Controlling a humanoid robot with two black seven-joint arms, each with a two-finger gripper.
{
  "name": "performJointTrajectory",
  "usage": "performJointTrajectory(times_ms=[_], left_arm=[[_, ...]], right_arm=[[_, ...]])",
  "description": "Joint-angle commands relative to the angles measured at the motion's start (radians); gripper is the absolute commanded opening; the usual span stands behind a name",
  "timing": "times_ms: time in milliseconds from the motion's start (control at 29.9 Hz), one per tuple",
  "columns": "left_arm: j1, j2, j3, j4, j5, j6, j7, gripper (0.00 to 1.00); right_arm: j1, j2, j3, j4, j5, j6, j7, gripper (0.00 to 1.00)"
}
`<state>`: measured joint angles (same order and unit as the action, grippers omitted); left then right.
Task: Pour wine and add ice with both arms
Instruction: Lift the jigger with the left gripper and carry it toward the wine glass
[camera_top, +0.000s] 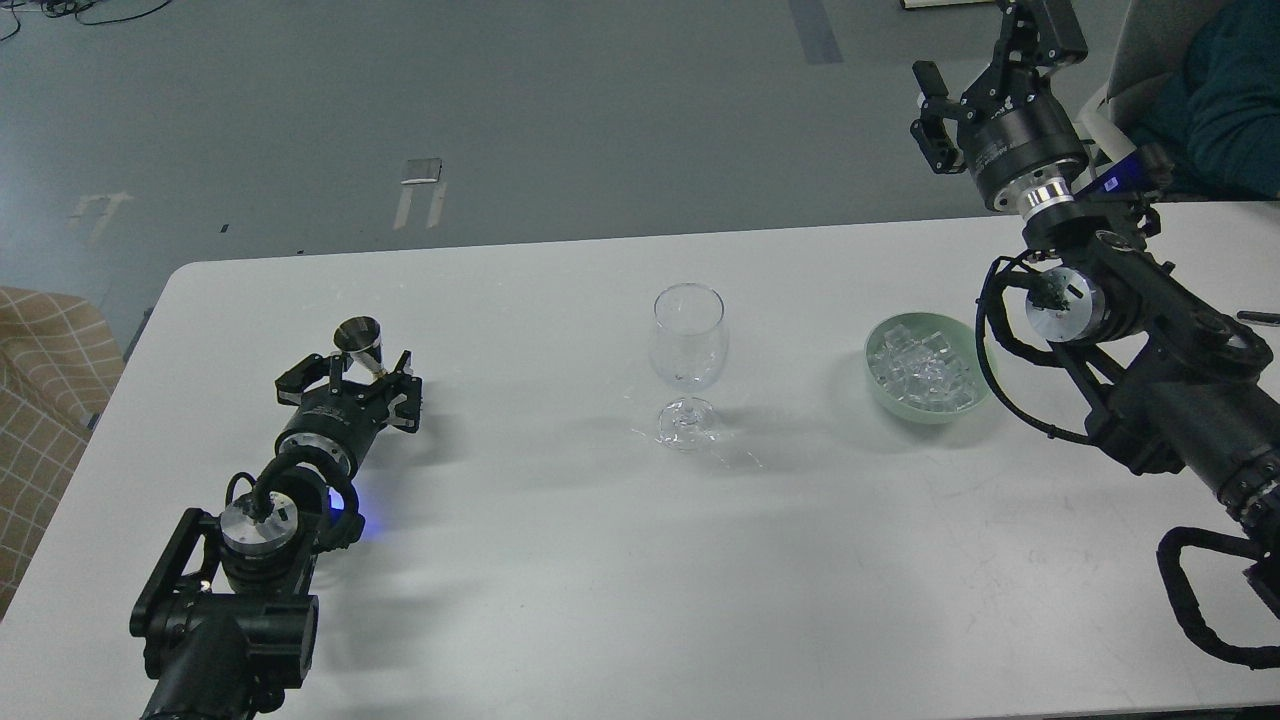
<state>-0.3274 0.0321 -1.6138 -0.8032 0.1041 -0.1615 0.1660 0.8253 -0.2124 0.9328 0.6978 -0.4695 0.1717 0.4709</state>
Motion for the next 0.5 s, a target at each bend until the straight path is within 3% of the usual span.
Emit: performJointTrajectory(times_ms=[0,100,468], left_arm=[[-0.002,0.002,0.0,0.001,0.011,-0.001,-0.011,0.3],[0.001,0.002,0.0,0.001,0.012,-0.012,-0.01,0.28],[0.001,-0.005,-0.003,0.01,0.009,-0.07,0.0,0.06]], right_arm=[[0.0,0.001,0.0,-0.001,0.0,0.0,0.0,1.0],[0.0,0.001,0.0,-0.001,0.0,-0.001,0.0,1.0],[-0.002,-0.002,0.0,-0.003,0.0,-0.001,0.0,1.0]])
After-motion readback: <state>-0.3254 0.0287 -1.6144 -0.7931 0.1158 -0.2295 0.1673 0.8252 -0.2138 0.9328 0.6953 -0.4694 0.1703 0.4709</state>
